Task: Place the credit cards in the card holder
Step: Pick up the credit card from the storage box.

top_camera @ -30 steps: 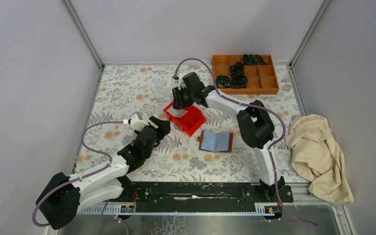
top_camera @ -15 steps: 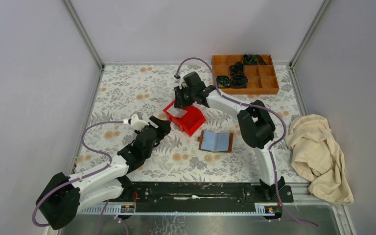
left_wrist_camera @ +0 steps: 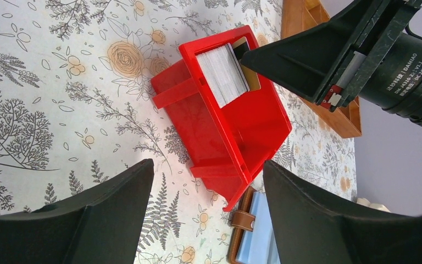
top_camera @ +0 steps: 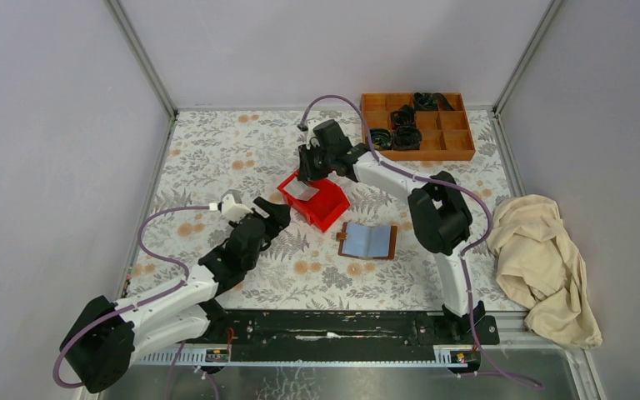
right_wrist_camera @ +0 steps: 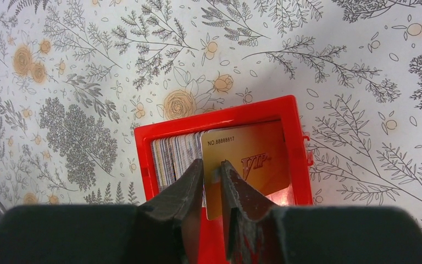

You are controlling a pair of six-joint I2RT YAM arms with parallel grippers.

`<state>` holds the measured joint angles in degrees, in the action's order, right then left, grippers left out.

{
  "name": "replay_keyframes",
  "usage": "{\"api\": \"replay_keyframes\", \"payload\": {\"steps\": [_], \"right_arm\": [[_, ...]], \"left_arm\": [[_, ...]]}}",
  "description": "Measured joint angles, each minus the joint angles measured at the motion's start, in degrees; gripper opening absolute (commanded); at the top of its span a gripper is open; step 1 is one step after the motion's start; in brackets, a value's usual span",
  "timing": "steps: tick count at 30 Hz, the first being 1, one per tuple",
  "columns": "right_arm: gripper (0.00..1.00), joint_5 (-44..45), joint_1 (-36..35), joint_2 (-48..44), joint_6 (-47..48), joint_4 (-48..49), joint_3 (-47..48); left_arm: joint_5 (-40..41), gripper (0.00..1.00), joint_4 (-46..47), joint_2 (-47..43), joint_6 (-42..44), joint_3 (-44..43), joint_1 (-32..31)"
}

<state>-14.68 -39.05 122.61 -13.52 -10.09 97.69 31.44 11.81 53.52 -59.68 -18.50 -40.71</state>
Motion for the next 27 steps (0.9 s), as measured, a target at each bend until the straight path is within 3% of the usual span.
{"api": "replay_keyframes", "payload": {"steps": [4,8,12,27], "right_arm": [[0.17,0.44,0.00,-0.52,0.02,-0.28,-0.17],[0.04,2.32,-0.04,-2.16,0.72,-1.01,-1.11],[0.00,6.05,-0.09,-5.31,1.86,-1.60,-2.71],[0.00,17.88,-2.99,-16.96,5.77,-4.90,-11.93]], "left_arm": [[-0.04,0.80,-0.02,-0.35,0.00,0.00,0.00],[-0.09,0.81,-0.02,-0.35,0.09,0.00,0.00],[-0.13,0.82,0.02,-0.26,0.59,0.00,0.00],[-2.97,0.87,7.21,0.63,10.40,0.02,0.00]]}}
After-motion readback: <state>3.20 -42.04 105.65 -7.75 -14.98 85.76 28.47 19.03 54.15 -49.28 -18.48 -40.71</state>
